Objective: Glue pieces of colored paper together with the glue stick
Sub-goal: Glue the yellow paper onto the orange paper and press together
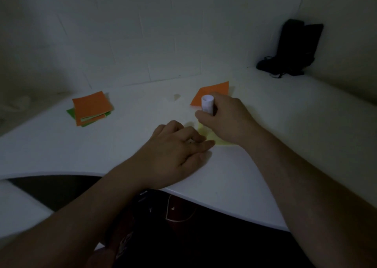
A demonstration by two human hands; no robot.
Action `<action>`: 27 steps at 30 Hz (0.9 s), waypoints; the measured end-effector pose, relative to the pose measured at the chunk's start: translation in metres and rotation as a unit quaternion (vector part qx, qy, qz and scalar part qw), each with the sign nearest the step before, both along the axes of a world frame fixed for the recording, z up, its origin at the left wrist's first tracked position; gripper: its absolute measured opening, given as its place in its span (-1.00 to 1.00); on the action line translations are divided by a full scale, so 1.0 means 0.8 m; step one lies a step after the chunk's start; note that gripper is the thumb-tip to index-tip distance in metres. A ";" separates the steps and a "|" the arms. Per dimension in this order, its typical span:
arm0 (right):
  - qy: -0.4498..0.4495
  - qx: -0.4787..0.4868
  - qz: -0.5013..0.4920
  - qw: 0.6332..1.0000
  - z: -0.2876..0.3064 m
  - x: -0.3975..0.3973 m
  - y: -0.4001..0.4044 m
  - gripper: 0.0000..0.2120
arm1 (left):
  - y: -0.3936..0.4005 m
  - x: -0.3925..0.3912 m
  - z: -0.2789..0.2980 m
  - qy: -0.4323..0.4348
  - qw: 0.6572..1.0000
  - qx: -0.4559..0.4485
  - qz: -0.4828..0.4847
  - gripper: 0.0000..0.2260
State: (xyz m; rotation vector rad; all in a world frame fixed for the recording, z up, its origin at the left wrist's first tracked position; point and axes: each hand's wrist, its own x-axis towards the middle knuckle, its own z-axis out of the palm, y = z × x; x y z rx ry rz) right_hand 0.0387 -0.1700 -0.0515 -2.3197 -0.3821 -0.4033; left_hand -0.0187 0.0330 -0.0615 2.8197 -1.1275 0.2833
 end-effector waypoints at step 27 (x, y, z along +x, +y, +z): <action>0.023 -0.044 -0.004 0.999 0.012 -0.004 -0.023 -0.72 | 0.000 -0.001 0.002 0.019 1.000 0.003 0.008 -0.48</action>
